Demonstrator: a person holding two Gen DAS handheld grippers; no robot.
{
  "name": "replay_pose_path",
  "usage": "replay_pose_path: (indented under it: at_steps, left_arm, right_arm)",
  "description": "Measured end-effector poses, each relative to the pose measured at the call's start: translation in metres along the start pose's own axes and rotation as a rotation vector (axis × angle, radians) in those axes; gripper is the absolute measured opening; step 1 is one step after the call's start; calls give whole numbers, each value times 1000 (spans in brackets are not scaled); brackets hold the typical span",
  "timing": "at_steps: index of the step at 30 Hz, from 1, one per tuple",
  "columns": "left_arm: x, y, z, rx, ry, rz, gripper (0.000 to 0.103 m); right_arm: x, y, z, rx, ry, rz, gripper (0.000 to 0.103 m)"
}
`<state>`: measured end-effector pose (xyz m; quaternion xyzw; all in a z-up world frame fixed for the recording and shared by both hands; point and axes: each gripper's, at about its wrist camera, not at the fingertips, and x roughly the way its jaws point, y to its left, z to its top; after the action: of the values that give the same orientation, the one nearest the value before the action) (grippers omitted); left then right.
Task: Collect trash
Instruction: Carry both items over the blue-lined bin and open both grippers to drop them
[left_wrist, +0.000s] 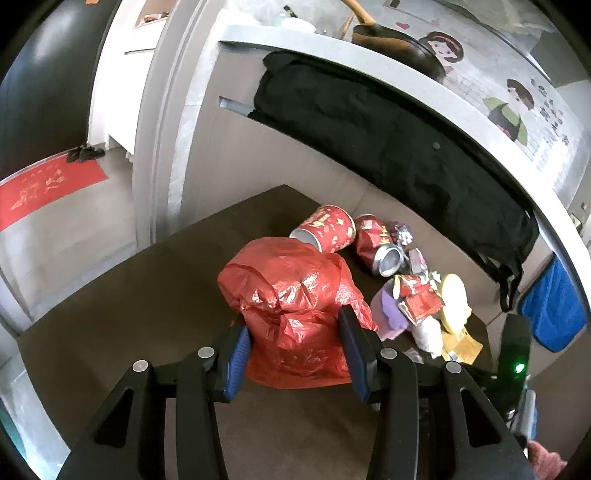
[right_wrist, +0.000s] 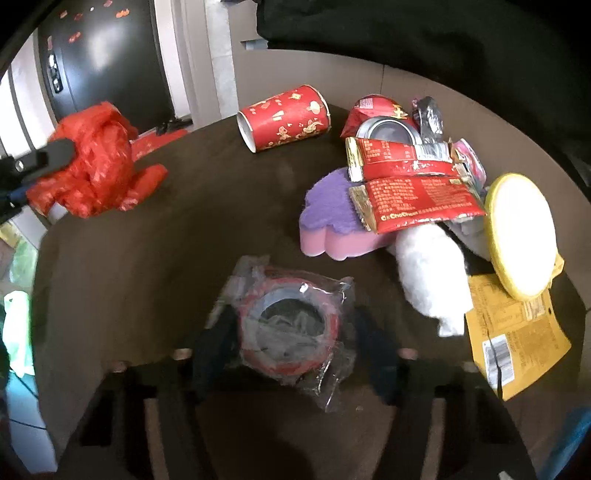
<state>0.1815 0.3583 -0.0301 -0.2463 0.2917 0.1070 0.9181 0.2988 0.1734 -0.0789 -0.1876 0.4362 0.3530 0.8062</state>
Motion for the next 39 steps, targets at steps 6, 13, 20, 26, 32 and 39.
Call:
replay_pose_path:
  at_steps: [6,13,20,26,32,39]
  left_arm:
    - [-12,-26,-9,56,-6,-32,46]
    - [-22,-81,-24,145,5,-98,46]
    - [-25,-182,-54,289,25,-224,46]
    - [-19,-276,-96,410,34,-331,46]
    - [-5,-360,-144,526,53,-421,46]
    - [19,-415,-176,584,95,-458,46]
  right_arm:
    - [-50,-13,-16,44,-75,-1,53]
    - [-115,-47,-41,128,-178,-57,53]
    - [-178,-103,-76,217,-283,-200,53]
    - [-240,-150,-134,290,-368,-378,53]
    - [-284,-204,-195,408,-405,-489,53]
    - [-292,-254,-247,520,-399,-535,53]
